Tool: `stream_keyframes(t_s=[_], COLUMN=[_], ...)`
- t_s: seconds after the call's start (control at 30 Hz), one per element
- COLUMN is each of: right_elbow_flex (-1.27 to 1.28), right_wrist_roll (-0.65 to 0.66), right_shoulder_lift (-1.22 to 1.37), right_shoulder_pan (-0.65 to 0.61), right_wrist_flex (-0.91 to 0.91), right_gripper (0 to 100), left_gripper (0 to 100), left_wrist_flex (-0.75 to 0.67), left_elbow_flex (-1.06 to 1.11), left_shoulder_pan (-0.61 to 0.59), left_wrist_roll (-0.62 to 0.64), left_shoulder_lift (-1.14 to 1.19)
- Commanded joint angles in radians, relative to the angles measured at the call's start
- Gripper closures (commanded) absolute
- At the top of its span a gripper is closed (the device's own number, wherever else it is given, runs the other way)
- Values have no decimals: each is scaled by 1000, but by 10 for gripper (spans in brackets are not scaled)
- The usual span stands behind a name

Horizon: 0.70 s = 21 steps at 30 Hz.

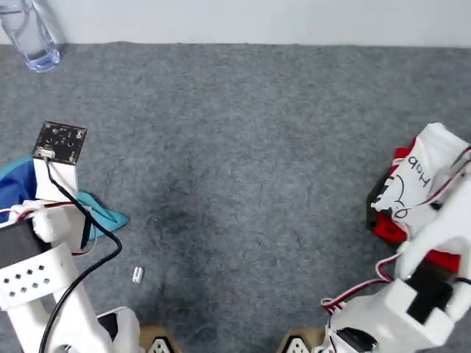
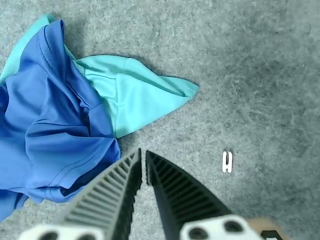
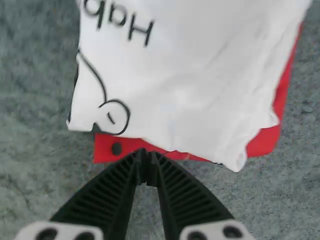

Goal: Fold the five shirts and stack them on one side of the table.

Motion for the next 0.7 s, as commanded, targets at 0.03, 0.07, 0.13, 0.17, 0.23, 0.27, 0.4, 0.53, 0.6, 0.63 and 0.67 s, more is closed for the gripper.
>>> stream_keyframes(t_s=[0.03,0.07,0.13,0.17,0.23,0.27,0.4,0.53,0.6,0.63,0.67], right_elbow_flex=[135,173,250,287,361,397,542,671,718,741,763], right_wrist_roll=[83,101,129,138,147,147,146,144,146,146,144], right_shoulder_lift=[-133,-162,-223,-254,-318,-352,-479,-588,-625,-641,-654], right_shoulder_pan=[-39,-42,-62,-71,-101,-114,-143,-143,-143,-143,-143], right_wrist_flex=[-2,-4,-4,-4,-4,-4,-35,-101,-128,-139,-150], right_gripper=[989,989,989,989,989,989,989,989,989,989,989], left_gripper=[988,987,986,974,924,894,816,764,750,748,744], left_wrist_flex=[-64,-77,-114,-132,-187,-230,-411,-430,-428,-427,-427], left_elbow_flex=[-5,-1,27,50,107,133,222,163,81,39,7], left_shoulder_pan=[-75,-101,-150,-170,-222,-252,-334,-391,-417,-431,-442], left_wrist_roll=[-120,-166,-256,-307,-390,-413,-500,-660,-715,-749,-796], left_shoulder_lift=[-12,-11,-11,-11,-11,-11,35,222,318,361,400])
